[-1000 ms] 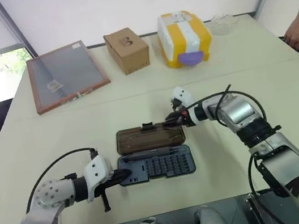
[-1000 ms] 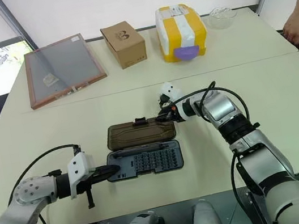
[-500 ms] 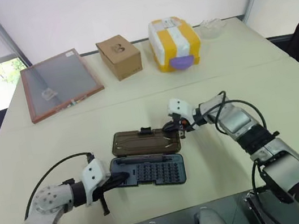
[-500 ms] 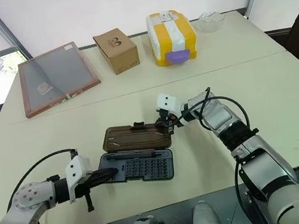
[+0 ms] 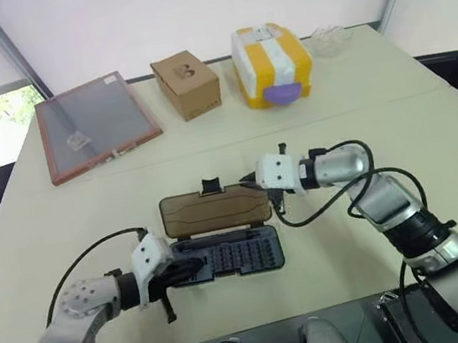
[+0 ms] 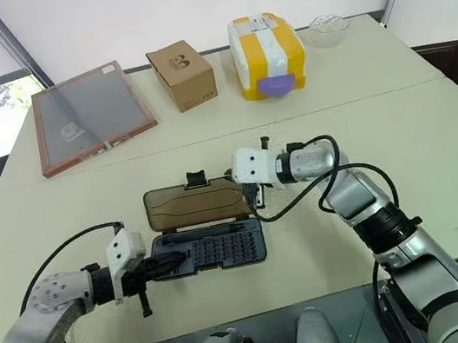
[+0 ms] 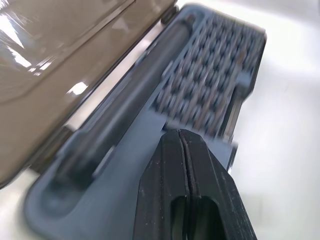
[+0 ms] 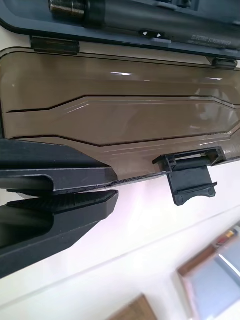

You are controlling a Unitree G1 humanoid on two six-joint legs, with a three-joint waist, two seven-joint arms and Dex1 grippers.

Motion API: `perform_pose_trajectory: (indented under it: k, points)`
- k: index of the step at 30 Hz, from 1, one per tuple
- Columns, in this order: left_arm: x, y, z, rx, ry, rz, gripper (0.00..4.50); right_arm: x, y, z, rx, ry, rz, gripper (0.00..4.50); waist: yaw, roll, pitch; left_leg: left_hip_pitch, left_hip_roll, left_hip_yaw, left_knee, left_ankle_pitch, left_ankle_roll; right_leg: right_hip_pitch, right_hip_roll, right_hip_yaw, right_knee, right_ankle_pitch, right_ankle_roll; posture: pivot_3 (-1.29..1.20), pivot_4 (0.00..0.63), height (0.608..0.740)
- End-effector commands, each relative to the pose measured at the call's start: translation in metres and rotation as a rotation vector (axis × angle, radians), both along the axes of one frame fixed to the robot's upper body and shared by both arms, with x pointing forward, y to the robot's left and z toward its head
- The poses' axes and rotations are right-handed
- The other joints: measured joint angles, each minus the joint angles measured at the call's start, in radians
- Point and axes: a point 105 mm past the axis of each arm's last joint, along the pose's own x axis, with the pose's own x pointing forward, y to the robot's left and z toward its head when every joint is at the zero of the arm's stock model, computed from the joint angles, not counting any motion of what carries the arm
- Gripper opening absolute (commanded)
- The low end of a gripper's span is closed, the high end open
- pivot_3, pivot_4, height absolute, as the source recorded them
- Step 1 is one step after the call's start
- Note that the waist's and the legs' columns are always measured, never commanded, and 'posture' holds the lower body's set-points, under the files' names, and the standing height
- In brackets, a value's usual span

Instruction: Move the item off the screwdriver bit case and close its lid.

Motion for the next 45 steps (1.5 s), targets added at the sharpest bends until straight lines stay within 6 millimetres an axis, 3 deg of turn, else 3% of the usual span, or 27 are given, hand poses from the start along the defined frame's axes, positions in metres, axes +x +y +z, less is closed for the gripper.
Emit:
perform_pose_trajectory:
  k: [1, 6, 12, 16, 19, 24, 30, 34, 39, 40, 43, 45]
  points:
    - [0.001, -0.003, 0.017, -0.106, 0.082, 0.022, 0.0, -0.001, 0.003, 0.022, 0.049, -0.106, 0.018, 0.01, 0.0, -0.001, 0.003, 0.0, 0.0, 0.0, 0.0, 0.0, 0.0, 0.0, 0.0, 0.0, 0.0, 0.0, 0.0, 0.0, 0.15, 0.74]
    - [-0.001, -0.005, 0.069, -0.301, 0.165, -0.008, 0.0, 0.001, -0.003, 0.019, 0.019, -0.134, 0.023, 0.01, 0.0, -0.005, 0.01, -0.005, 0.0, -0.001, 0.003, 0.0, 0.0, -0.004, 0.001, 0.0, 0.001, 0.0, 0.0, 0.0, 0.15, 0.74]
    - [0.055, 0.032, 0.102, -0.414, 0.024, 0.271, 0.0, 0.001, -0.003, 0.018, -0.001, -0.175, 0.051, 0.01, 0.0, -0.005, 0.012, -0.006, 0.0, -0.001, 0.004, 0.0, 0.0, -0.005, 0.001, 0.0, 0.001, 0.0, 0.0, 0.0, 0.15, 0.74]
    - [0.1, 0.068, 0.089, -0.272, -0.11, 0.533, 0.0, 0.0, -0.002, 0.019, -0.006, -0.198, 0.069, 0.01, -0.001, -0.005, 0.013, -0.007, 0.0, 0.0, 0.005, 0.0, 0.0, -0.005, 0.001, -0.001, 0.001, 0.0, 0.0, 0.0, 0.15, 0.74]
    - [0.114, 0.077, 0.073, -0.156, -0.161, 0.575, 0.0, 0.0, -0.001, 0.02, -0.003, -0.208, 0.073, 0.01, -0.003, -0.005, 0.013, -0.007, -0.001, 0.0, 0.004, 0.0, 0.0, -0.005, 0.001, -0.001, 0.001, 0.0, 0.0, 0.0, 0.15, 0.74]
    - [0.119, 0.046, 0.037, -0.094, -0.082, 0.42, 0.0, 0.001, 0.001, 0.02, -0.01, -0.211, 0.077, 0.01, 0.0, -0.005, 0.013, -0.009, -0.002, -0.001, 0.005, 0.0, 0.0, -0.006, 0.0, -0.001, 0.001, 0.0, 0.0, 0.0, 0.15, 0.74]
    - [0.111, 0.03, 0.026, -0.212, 0.043, 0.31, 0.0, 0.0, 0.002, 0.019, -0.006, -0.204, 0.069, 0.01, -0.008, -0.005, 0.013, -0.015, -0.003, -0.001, 0.008, 0.0, 0.0, -0.011, -0.001, -0.002, 0.002, 0.0, 0.0, 0.0, 0.15, 0.74]
    - [0.112, 0.034, 0.026, -0.232, 0.058, 0.314, 0.0, -0.002, 0.0, 0.017, -0.016, -0.178, 0.072, 1.36, -0.007, -0.005, 0.012, -0.015, -0.003, -0.001, 0.008, 0.0, 0.0, -0.012, -0.001, -0.002, 0.003, 0.0, 0.0, 0.0, 0.15, 0.74]
    - [0.114, 0.036, 0.029, -0.244, 0.06, 0.3, 0.0, -0.008, -0.005, 0.031, -0.047, -0.24, 0.05, 3.88, -0.004, -0.005, 0.012, -0.016, -0.003, -0.002, 0.009, 0.0, 0.0, -0.012, -0.001, -0.002, 0.003, 0.0, 0.0, 0.0, 0.15, 0.74]
    - [0.113, 0.037, 0.032, -0.252, 0.059, 0.293, 0.0, -0.013, -0.014, 0.035, -0.113, -0.262, 0.037, 4.42, -0.002, -0.005, 0.012, -0.016, -0.003, -0.001, 0.009, 0.0, 0.0, -0.012, -0.001, -0.002, 0.003, 0.0, 0.0, 0.0, 0.15, 0.74]
    - [0.11, 0.038, 0.043, -0.29, 0.065, 0.266, 0.0, -0.028, -0.046, 0.057, -0.206, -0.222, -0.04, 4.42, 0.004, -0.005, 0.013, -0.018, -0.004, -0.003, 0.01, 0.0, 0.0, -0.013, -0.002, -0.002, 0.003, 0.0, 0.0, 0.0, 0.15, 0.74]
    - [0.104, 0.035, 0.055, -0.352, 0.083, 0.222, 0.0, -0.045, -0.07, 0.068, -0.194, -0.079, -0.107, 4.42, 0.004, -0.006, 0.013, -0.019, -0.005, -0.003, 0.01, 0.0, 0.0, -0.013, -0.003, -0.002, 0.003, 0.0, 0.0, 0.0, 0.15, 0.74]
